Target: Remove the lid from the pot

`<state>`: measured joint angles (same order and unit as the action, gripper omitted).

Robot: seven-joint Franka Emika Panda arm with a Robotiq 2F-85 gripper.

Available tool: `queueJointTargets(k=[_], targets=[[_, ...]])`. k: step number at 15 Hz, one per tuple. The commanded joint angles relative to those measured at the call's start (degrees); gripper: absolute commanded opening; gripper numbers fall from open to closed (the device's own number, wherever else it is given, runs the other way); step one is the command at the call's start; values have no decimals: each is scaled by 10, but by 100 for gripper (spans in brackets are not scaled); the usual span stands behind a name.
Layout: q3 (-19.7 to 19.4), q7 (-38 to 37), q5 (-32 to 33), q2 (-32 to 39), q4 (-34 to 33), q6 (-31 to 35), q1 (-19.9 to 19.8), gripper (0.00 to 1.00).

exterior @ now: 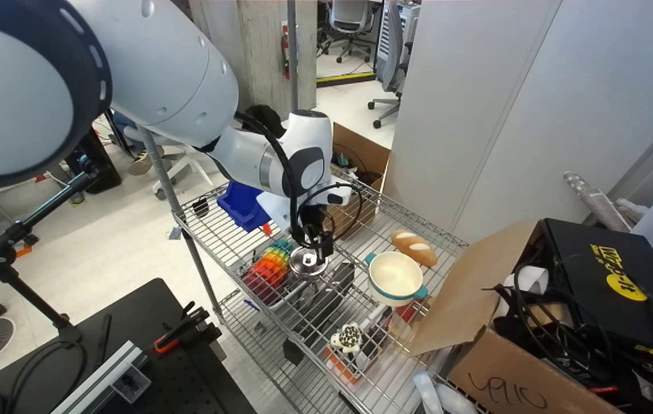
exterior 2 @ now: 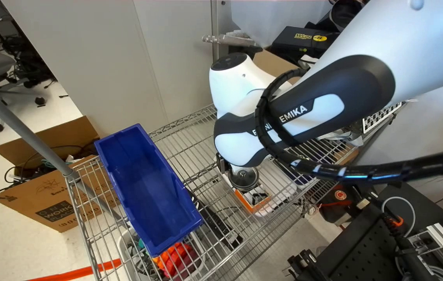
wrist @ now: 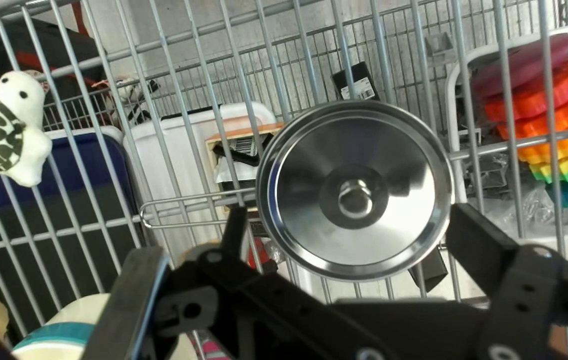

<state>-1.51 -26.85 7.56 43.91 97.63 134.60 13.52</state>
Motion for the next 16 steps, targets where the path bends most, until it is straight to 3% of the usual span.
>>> queueJointTargets(k=[1,4,12,13,14,16], targets=[[-14,-12,-6,20,-22,1,14,80],[-15,-13,-10,28,-30,-8,12,63],[-18,-21,-18,35,-44,-31,10,3],[-18,-22,-19,34,-46,-36,9,0],[-18,-24,-22,30,-47,-41,8,5],[-16,-25,-28,20,-49,-52,5,5]])
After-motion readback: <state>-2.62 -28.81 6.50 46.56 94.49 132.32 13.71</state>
